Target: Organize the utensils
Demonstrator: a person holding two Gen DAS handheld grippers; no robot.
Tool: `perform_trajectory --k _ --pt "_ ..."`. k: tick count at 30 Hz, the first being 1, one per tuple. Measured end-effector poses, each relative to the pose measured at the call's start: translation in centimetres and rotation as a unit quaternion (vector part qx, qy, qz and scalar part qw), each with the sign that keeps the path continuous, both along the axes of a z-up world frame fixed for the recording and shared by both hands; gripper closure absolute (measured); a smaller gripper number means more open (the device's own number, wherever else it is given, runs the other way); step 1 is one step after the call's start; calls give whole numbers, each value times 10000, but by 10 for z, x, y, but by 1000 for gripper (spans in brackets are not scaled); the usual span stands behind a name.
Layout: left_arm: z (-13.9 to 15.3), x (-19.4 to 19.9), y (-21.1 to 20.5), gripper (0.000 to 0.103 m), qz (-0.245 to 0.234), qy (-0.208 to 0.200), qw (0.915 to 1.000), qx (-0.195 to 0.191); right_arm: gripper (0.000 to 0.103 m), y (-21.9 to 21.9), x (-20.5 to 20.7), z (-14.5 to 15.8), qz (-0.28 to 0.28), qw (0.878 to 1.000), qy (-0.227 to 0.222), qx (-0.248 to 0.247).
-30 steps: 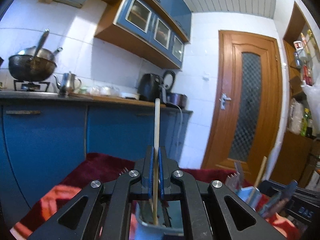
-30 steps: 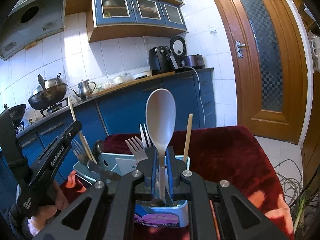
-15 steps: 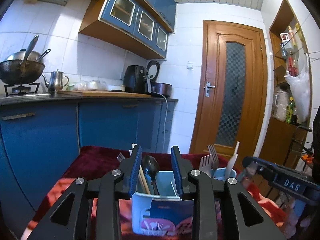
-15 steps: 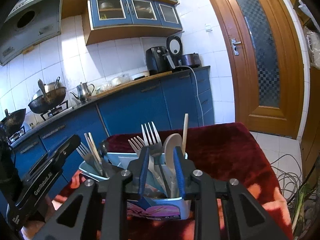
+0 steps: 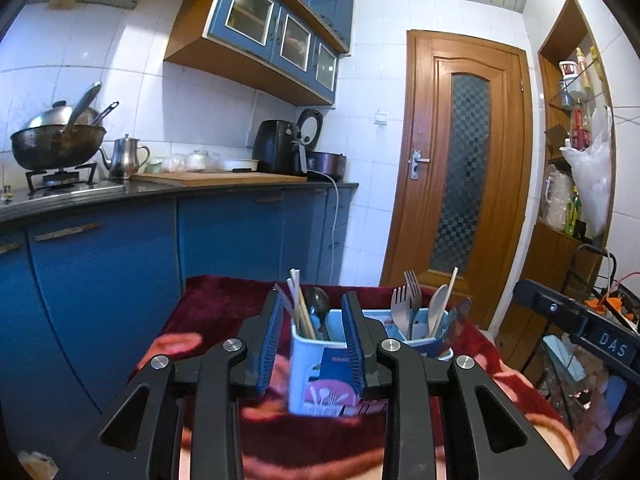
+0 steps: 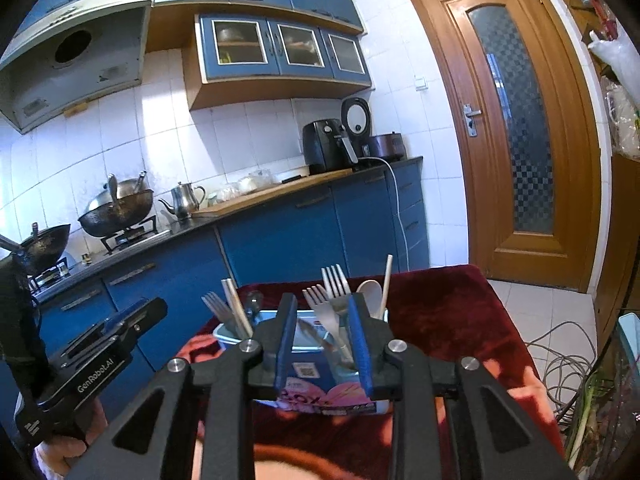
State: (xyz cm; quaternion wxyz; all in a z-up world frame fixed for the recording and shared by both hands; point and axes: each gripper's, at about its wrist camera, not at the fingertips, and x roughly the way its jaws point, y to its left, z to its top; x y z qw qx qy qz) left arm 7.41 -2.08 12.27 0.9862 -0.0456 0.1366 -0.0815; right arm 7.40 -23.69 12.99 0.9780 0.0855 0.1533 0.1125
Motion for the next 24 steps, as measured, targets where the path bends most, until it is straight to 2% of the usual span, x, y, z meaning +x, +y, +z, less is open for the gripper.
perform_trajectory --k 6,13,19,24 --pt "4 -25 10 72 31 103 9999 113 68 12 -32 3 57 9999 -93 -55" --pt "-6 -53 29 72 125 297 9995 -2 64 20 -64 -6 55 9998 -167 -118" --pt "-26 -64 44 58 187 468 9987 -34 63 27 -85 -27 9 9997 -146 -205" --pt "-44 -72 47 48 238 507 9984 72 51 28 -98 -46 -84 9995 -158 -273"
